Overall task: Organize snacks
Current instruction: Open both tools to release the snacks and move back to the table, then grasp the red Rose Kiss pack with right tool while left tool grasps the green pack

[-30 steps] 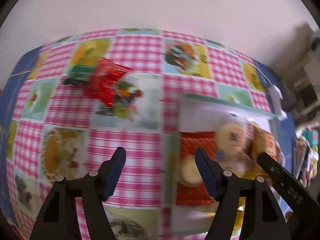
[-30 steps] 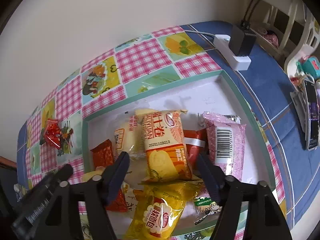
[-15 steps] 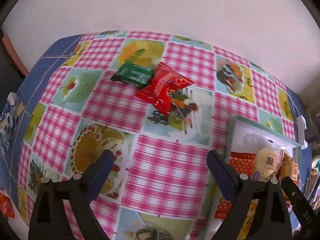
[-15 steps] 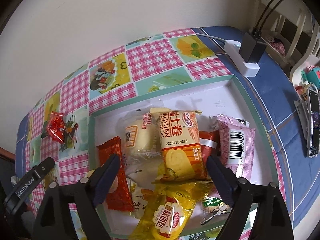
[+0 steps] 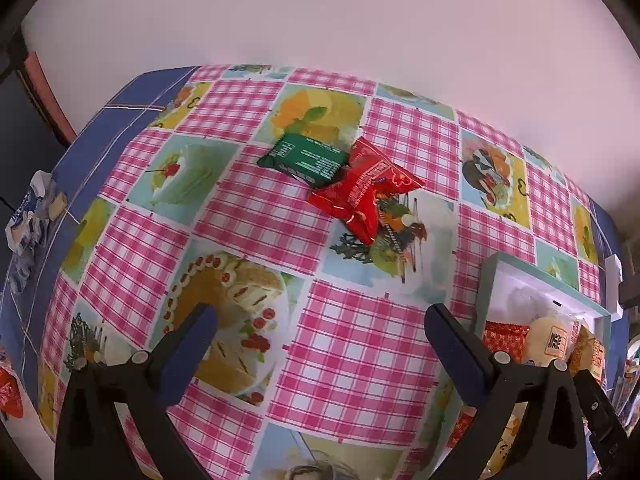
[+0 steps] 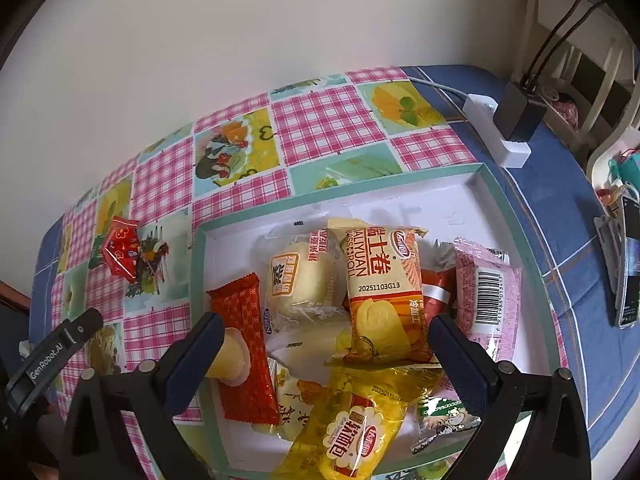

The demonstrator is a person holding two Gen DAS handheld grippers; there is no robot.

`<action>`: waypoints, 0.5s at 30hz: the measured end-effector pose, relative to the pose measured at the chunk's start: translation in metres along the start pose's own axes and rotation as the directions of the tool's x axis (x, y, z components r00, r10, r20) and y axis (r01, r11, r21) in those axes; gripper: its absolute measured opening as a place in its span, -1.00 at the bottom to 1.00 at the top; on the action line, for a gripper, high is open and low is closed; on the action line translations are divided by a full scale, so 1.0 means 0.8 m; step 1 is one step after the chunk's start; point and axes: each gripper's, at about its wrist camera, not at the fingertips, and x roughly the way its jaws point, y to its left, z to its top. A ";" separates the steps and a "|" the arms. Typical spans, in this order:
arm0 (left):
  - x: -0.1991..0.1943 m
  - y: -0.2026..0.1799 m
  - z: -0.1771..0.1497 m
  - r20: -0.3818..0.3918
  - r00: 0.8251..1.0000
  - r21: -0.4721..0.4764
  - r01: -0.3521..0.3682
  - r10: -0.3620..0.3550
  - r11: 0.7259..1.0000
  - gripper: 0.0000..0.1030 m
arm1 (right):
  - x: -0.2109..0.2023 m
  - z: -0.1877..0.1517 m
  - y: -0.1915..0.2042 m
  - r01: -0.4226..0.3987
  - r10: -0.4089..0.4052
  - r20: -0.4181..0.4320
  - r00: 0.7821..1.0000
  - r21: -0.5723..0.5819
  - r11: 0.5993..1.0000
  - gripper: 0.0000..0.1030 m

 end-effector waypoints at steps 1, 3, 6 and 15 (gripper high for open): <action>0.000 0.001 0.001 0.003 1.000 -0.002 0.001 -0.001 1.000 1.00 | 0.000 0.000 0.000 0.000 0.000 0.002 1.000 0.002 1.000 1.00; -0.001 0.004 0.002 0.010 1.000 -0.003 0.000 0.000 1.000 1.00 | -0.001 0.000 0.001 -0.001 0.001 0.005 1.000 0.001 1.000 1.00; -0.002 0.009 0.004 0.027 1.000 -0.003 -0.008 0.008 1.000 1.00 | 0.000 -0.001 0.003 0.004 -0.004 0.005 1.000 -0.004 1.000 1.00; -0.005 0.056 0.022 0.085 0.996 -0.067 -0.020 0.025 0.998 1.00 | -0.009 -0.006 0.046 -0.053 0.057 0.037 0.998 -0.097 0.994 1.00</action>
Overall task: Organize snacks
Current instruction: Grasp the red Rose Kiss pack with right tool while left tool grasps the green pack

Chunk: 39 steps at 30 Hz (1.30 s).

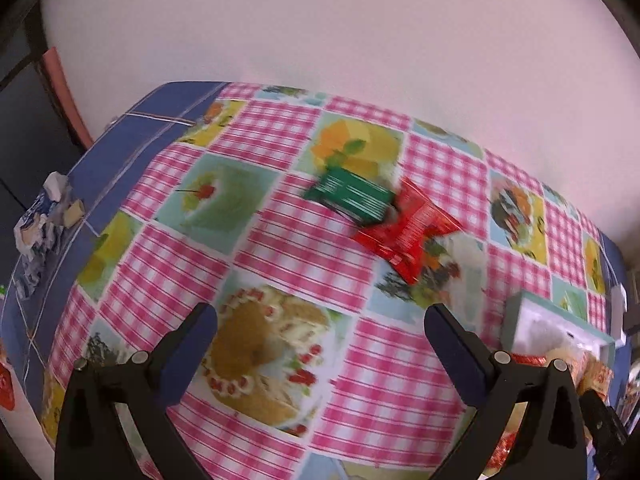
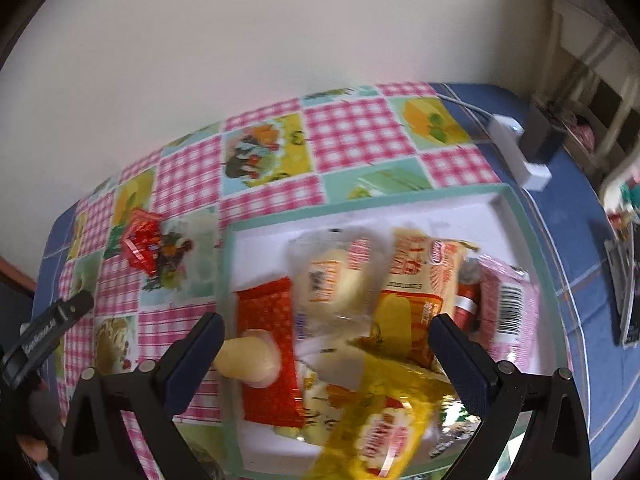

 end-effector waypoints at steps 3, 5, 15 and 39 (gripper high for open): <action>0.003 0.027 0.007 0.008 1.000 -0.039 -0.019 0.020 0.999 1.00 | 0.002 -0.005 0.027 -0.068 0.067 -0.009 0.998 -0.032 0.997 1.00; 0.004 0.046 0.010 0.012 0.999 -0.068 -0.028 0.029 0.997 1.00 | 0.004 -0.010 0.049 -0.083 0.082 -0.020 0.996 -0.072 0.994 1.00; 0.020 0.119 0.016 0.004 0.998 -0.094 -0.068 0.069 0.993 1.00 | 0.015 -0.026 0.119 -0.111 0.104 -0.046 0.994 -0.204 0.973 1.00; 0.097 0.087 0.096 -0.034 0.996 0.020 0.079 -0.078 0.997 1.00 | 0.115 0.062 0.206 -0.215 0.205 -0.104 0.973 -0.094 0.972 1.00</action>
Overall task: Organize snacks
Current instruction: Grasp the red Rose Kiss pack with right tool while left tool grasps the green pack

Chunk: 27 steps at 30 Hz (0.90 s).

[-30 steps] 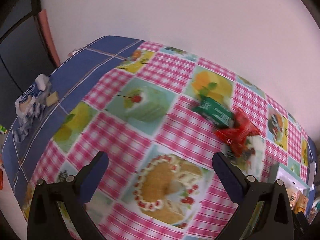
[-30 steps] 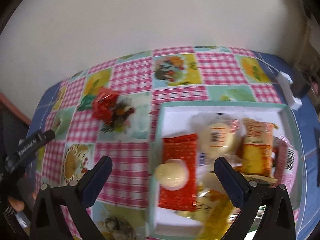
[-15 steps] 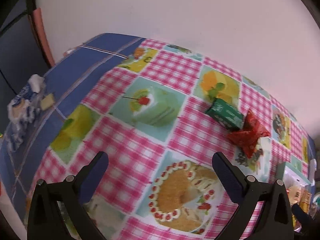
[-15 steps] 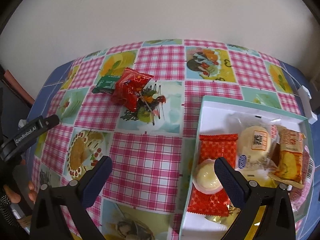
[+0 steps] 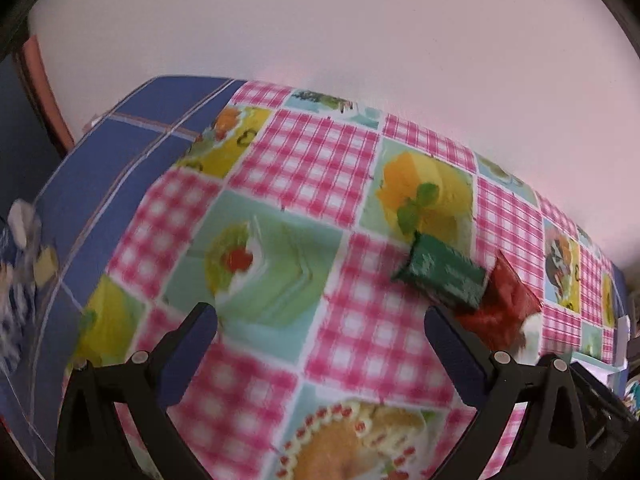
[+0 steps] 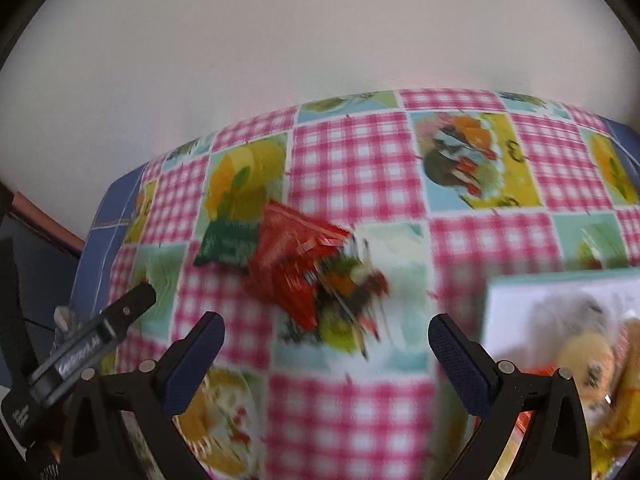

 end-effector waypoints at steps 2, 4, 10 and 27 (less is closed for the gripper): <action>0.005 -0.001 0.010 -0.001 1.000 0.016 0.002 -0.002 1.000 1.00 | 0.015 0.009 0.005 -0.001 0.001 -0.012 1.000 0.010 1.000 1.00; 0.011 -0.001 0.020 -0.002 1.000 0.020 0.012 -0.012 1.000 1.00 | 0.030 0.016 0.008 0.012 -0.012 -0.017 1.000 0.013 1.000 1.00; 0.034 -0.010 0.036 -0.061 0.997 0.031 0.054 -0.052 0.998 1.00 | 0.064 0.028 0.007 0.054 -0.053 -0.037 0.998 0.027 0.998 0.99; 0.086 -0.112 0.033 -0.170 0.970 0.122 0.197 -0.175 0.973 0.97 | 0.072 0.044 -0.043 0.137 -0.137 -0.044 0.990 -0.016 0.990 0.61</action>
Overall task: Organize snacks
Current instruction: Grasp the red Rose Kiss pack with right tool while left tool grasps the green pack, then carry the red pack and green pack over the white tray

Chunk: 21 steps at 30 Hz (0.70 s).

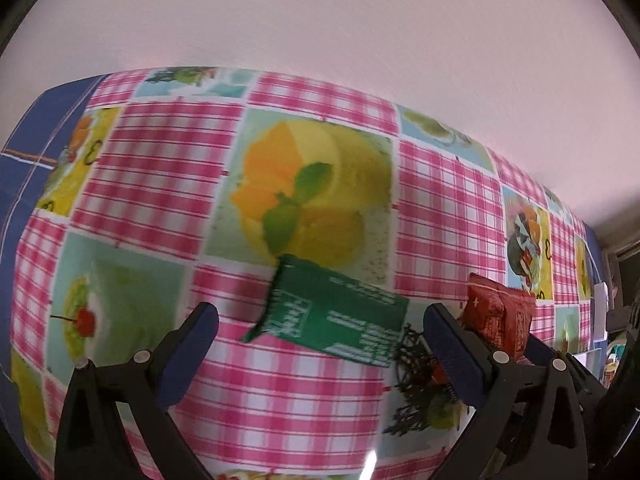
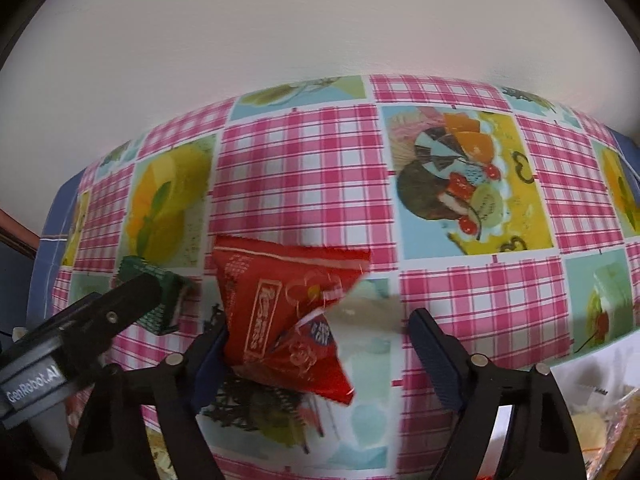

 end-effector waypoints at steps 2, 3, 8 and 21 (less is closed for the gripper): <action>0.006 -0.006 0.000 -0.008 1.000 0.008 0.008 -0.007 1.000 0.85 | -0.002 0.001 -0.003 0.004 -0.004 0.006 1.000 -0.011 1.000 0.45; 0.010 -0.010 0.001 -0.016 1.000 0.012 0.008 -0.008 1.000 0.68 | -0.003 0.002 -0.003 0.006 -0.006 0.008 1.000 -0.017 1.000 0.28; 0.019 -0.018 0.006 -0.022 1.000 0.012 0.012 -0.012 1.000 0.39 | -0.006 0.004 -0.003 0.003 -0.003 0.008 1.000 -0.040 0.999 0.05; -0.001 0.006 -0.020 0.000 1.000 -0.067 0.021 -0.021 0.998 0.28 | -0.022 -0.010 0.021 0.013 -0.009 0.039 0.999 -0.099 0.995 -0.02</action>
